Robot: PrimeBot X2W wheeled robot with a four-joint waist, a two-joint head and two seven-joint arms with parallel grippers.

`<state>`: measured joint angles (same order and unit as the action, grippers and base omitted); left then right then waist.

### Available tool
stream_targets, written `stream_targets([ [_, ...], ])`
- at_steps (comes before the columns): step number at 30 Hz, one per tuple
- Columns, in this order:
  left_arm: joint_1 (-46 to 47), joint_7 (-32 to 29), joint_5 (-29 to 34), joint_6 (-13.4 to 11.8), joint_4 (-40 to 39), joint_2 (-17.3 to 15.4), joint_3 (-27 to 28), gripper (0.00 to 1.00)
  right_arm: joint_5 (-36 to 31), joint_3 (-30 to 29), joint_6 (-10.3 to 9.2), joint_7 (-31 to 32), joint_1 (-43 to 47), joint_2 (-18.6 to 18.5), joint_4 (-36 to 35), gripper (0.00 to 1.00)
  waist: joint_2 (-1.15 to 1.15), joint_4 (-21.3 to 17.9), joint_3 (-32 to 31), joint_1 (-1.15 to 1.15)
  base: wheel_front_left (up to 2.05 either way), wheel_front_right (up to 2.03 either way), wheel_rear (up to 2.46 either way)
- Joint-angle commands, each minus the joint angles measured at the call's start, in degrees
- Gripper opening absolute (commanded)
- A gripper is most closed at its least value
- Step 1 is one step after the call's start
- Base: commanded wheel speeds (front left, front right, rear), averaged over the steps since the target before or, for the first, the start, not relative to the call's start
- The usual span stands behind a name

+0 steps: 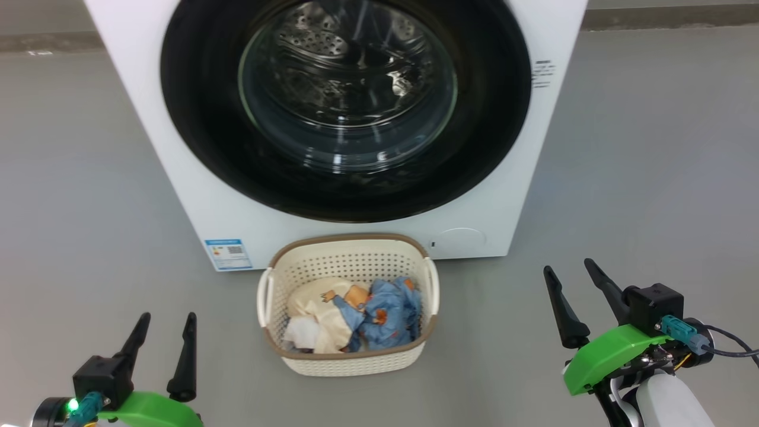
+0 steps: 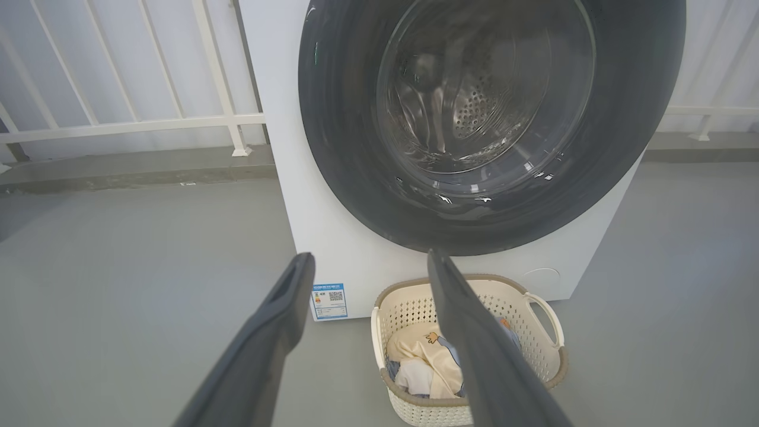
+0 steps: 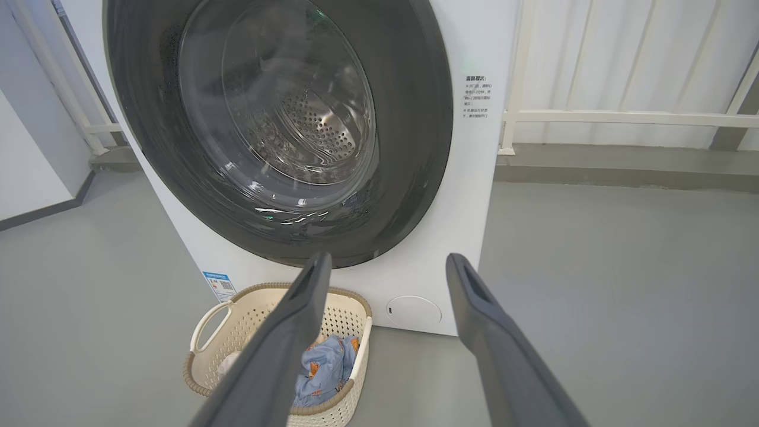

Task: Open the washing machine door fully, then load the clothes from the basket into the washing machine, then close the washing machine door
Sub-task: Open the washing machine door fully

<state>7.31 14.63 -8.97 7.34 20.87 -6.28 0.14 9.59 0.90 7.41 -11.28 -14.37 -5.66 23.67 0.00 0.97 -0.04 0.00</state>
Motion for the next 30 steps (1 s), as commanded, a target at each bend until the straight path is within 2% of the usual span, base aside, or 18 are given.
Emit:
stream_targets([
  [1,3.1,0.4,-0.3,0.1,-1.3,-1.1,1.8,1.0,-0.6,0.9,0.08,-0.5,-1.8,-0.1,-1.2,1.0,0.0,0.0,0.0,0.0,1.55,0.87,-2.42],
  [15,3.1,0.4,-1.0,0.1,-2.6,-0.6,2.4,1.0,-0.5,0.5,0.08,-0.5,-1.9,0.3,-1.1,1.0,0.0,0.3,0.8,0.0,1.38,0.64,-2.02],
  [30,3.2,0.4,-0.7,0.1,-3.4,-0.6,2.1,1.0,-0.7,0.3,0.08,-0.8,-2.3,0.2,-0.7,1.0,0.0,0.3,1.1,0.0,0.13,0.13,-0.26],
])
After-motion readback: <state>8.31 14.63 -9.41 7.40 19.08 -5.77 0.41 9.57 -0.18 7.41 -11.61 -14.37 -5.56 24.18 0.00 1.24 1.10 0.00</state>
